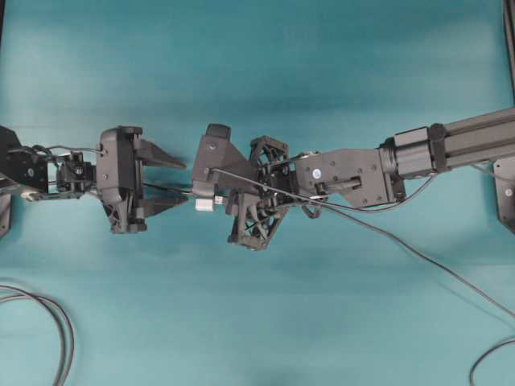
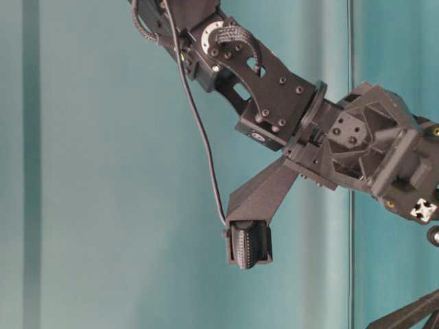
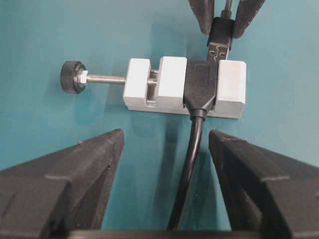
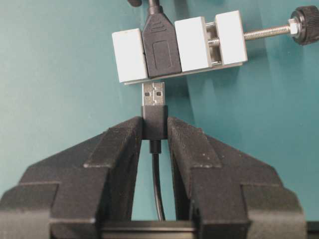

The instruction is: Insert the USB cable into the female connector supported by the left arm.

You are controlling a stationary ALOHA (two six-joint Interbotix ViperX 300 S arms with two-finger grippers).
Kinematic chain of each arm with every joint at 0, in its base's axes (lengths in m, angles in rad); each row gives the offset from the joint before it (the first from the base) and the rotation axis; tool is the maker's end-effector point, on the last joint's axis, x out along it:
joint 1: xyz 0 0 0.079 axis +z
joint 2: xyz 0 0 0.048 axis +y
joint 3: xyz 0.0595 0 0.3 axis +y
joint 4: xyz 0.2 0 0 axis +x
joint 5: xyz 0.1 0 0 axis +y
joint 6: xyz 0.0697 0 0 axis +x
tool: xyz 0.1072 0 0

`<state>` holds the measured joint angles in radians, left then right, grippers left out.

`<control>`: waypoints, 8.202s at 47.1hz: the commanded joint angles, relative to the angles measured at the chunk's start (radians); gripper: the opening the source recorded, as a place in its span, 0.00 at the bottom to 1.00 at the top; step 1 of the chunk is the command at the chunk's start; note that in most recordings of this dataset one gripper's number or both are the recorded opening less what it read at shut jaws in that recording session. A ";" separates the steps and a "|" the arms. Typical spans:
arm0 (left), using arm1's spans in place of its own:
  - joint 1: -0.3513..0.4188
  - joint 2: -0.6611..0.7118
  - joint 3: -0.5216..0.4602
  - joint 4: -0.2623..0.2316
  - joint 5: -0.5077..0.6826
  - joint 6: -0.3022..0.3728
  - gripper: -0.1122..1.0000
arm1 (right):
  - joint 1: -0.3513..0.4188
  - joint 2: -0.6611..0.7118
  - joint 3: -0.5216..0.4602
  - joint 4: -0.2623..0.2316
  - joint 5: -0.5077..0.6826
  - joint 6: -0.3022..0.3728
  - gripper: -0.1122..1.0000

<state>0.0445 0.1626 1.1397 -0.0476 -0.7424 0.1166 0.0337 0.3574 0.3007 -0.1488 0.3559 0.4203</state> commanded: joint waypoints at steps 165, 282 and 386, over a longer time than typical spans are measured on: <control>0.009 -0.008 -0.017 0.003 0.000 0.021 0.79 | -0.008 -0.003 -0.043 -0.058 0.005 -0.041 0.29; -0.014 0.002 -0.057 0.005 0.000 0.026 0.79 | -0.048 0.000 -0.067 -0.109 -0.037 -0.052 0.29; -0.005 0.034 -0.160 0.026 0.172 0.052 0.68 | -0.011 0.038 -0.175 -0.133 0.112 -0.201 0.29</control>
<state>0.0476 0.1810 1.0324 -0.0291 -0.5783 0.1703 0.0261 0.4188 0.1672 -0.2761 0.4740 0.2148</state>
